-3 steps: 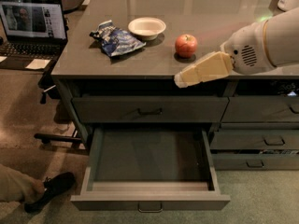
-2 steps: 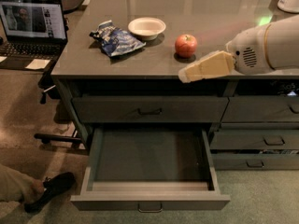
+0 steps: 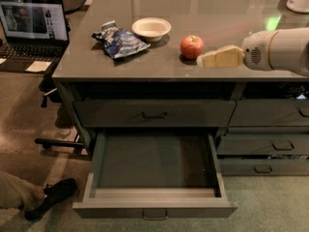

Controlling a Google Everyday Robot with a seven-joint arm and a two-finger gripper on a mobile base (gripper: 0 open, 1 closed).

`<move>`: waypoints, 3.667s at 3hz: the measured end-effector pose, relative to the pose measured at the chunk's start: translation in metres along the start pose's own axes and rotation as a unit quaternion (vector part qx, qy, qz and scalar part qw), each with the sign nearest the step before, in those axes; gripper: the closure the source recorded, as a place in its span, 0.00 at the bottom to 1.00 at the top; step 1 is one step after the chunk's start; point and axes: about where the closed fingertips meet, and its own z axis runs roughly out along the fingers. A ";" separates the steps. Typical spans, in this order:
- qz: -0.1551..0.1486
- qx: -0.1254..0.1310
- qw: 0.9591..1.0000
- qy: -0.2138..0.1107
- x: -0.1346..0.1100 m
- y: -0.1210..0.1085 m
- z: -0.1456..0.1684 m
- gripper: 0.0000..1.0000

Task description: Place apple into middle drawer

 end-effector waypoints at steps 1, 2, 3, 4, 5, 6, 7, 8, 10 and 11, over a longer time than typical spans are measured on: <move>-0.001 0.003 1.000 -0.011 -0.005 -0.033 0.032 0.00; -0.009 0.001 1.000 -0.014 -0.011 -0.056 0.065 0.00; -0.019 -0.008 1.000 -0.008 -0.015 -0.065 0.098 0.00; -0.025 -0.019 0.999 -0.003 -0.013 -0.073 0.127 0.00; -0.041 -0.036 0.999 -0.002 -0.020 -0.069 0.149 0.00; -0.054 -0.062 0.997 0.000 -0.025 -0.054 0.160 0.00; -0.055 -0.080 0.995 0.022 -0.020 -0.043 0.171 0.00; -0.046 -0.093 0.994 0.044 -0.010 -0.039 0.182 0.00; -0.034 -0.111 0.992 0.041 -0.007 -0.033 0.193 0.42; -0.034 -0.107 0.993 0.022 -0.012 -0.031 0.187 0.65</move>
Offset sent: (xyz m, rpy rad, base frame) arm 0.1317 -0.0157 -0.0287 -0.0103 -0.0507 0.0130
